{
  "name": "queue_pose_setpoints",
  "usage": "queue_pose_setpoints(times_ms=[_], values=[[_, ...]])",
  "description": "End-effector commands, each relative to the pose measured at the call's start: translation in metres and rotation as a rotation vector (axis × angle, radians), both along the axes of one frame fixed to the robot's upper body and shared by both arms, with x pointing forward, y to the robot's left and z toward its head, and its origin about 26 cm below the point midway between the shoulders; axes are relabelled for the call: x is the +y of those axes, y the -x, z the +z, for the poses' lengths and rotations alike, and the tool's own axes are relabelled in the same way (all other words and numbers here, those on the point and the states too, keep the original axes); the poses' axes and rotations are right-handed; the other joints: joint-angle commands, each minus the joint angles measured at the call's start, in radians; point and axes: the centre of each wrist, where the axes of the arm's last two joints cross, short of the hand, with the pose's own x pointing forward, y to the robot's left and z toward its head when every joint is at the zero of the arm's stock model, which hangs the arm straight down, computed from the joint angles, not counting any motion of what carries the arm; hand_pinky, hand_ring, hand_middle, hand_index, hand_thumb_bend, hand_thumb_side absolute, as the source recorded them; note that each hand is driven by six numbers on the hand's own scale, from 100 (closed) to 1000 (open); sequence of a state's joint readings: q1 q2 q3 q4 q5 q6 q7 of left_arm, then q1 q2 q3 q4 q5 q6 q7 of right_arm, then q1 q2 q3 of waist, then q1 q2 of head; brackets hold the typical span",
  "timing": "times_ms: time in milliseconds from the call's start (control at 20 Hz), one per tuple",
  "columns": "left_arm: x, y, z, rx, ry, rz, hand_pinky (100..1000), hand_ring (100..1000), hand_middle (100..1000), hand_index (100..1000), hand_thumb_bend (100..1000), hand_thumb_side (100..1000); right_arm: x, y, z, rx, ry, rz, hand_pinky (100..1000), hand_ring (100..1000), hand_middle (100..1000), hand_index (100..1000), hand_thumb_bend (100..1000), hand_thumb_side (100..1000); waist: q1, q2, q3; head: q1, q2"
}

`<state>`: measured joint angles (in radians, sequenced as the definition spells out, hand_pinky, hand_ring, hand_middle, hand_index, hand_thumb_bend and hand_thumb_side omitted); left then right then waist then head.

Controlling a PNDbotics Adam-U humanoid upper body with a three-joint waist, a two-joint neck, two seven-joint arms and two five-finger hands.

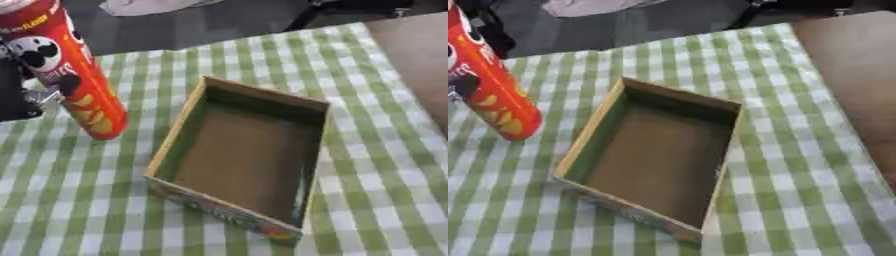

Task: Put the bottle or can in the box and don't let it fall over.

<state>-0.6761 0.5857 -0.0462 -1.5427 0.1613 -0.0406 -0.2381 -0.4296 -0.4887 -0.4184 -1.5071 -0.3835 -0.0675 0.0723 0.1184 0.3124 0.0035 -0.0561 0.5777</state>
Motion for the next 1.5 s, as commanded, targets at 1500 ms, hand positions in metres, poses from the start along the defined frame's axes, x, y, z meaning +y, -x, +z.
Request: queue_pose_setpoints(times_ms=[1500], values=[[-0.161,-0.004,0.019,0.026,-0.025,-0.313,690,370,475,139,100,295,-0.006,0.003,0.023,-0.057,-0.051,-0.062,1000,1000,1000,997,355,363,0.0,-0.038,-0.03,-0.031,-0.012]])
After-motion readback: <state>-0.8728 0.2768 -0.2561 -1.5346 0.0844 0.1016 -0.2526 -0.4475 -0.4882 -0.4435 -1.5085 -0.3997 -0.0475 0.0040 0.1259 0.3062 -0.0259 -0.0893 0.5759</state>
